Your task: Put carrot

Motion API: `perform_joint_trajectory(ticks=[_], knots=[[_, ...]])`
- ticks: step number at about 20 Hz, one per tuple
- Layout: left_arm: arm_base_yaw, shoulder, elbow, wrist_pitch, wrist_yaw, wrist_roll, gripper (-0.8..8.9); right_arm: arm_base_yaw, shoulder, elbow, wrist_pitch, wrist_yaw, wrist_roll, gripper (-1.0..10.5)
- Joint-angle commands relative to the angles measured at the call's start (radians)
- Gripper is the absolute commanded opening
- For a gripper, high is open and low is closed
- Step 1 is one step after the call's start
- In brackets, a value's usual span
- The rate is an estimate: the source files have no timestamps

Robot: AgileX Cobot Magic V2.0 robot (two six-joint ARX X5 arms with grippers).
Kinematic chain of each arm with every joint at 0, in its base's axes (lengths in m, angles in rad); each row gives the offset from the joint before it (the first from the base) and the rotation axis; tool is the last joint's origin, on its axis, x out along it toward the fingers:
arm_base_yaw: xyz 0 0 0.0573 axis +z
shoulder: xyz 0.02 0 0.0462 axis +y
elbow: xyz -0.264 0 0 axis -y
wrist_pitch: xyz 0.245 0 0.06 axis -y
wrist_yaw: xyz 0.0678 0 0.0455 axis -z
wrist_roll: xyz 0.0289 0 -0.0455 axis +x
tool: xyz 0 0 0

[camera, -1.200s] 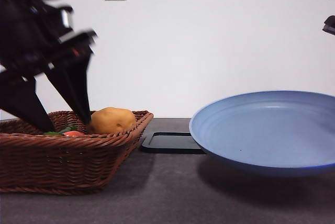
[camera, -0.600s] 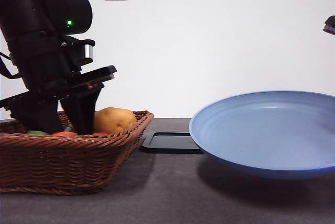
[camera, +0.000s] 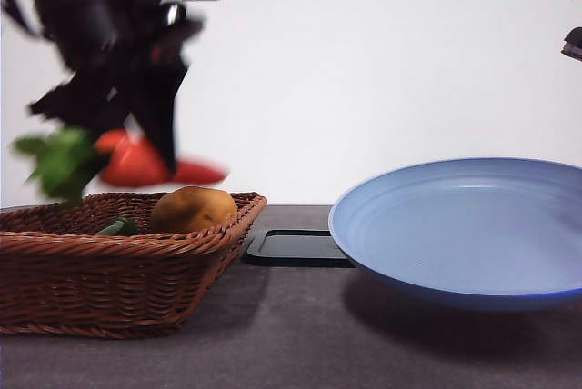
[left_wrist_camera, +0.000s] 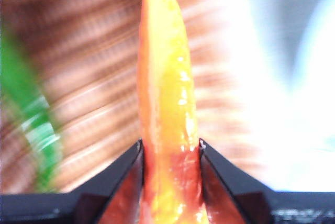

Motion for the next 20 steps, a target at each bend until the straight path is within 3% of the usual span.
perform_joint_trajectory(ticks=[1, 3, 6, 8, 11, 13, 20], knots=[[-0.024, 0.010, 0.093, 0.051, 0.208, 0.033, 0.87, 0.003, 0.003, 0.011, 0.011, -0.042, -0.002, 0.0], [-0.069, 0.010, 0.130, 0.195, 0.367, 0.028, 0.87, 0.003, 0.005, 0.011, 0.012, -0.089, 0.004, 0.0], [-0.179, 0.010, 0.130, 0.367, 0.379, 0.026, 0.87, 0.003, 0.005, 0.011, 0.008, -0.133, 0.004, 0.0], [-0.270, 0.010, 0.130, 0.398, 0.275, 0.034, 0.87, 0.004, 0.005, 0.011, -0.007, -0.132, 0.004, 0.0], [-0.401, 0.024, 0.130, 0.388, -0.050, 0.098, 0.87, 0.004, 0.005, 0.011, -0.037, -0.132, 0.004, 0.0], [-0.460, 0.055, 0.130, 0.371, -0.172, 0.115, 0.88, 0.004, 0.005, 0.011, -0.045, -0.133, 0.004, 0.0], [-0.509, 0.224, 0.130, 0.296, -0.182, 0.114, 0.88, 0.004, 0.005, 0.011, -0.060, -0.133, 0.005, 0.0]])
